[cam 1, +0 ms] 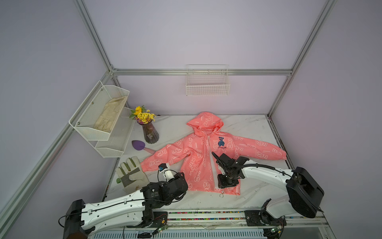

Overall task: Unzip the jacket
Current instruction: Smooth out the jacket at the center of the board.

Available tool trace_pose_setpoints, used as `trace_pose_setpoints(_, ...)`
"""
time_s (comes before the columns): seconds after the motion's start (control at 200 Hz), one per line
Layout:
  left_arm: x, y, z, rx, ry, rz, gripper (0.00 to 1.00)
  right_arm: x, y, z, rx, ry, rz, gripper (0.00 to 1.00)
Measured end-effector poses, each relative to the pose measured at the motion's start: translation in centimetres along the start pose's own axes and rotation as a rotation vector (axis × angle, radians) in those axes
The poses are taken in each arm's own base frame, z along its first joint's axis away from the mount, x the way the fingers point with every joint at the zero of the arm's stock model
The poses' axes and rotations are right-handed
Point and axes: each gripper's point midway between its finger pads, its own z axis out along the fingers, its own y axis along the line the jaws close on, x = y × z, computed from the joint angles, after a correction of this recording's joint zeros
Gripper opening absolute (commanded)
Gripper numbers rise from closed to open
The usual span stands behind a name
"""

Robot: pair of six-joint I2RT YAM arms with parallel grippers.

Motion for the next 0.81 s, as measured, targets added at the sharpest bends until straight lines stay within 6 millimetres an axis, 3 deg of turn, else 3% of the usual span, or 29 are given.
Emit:
trace_pose_setpoints(0.235,0.2,0.2,0.2,-0.014,0.014,0.070,0.40,0.3,-0.5,1.2,0.051,0.017,0.003,0.38)
trace_pose_setpoints(0.59,0.3,0.3,0.2,-0.012,0.033,0.095,0.39,0.1,-1.0,1.1,0.111,0.011,0.002,0.00)
trace_pose_setpoints(0.805,0.3,0.3,0.2,-0.013,0.033,0.140,0.35,0.0,-0.1,0.3,0.071,-0.009,-0.004,0.00)
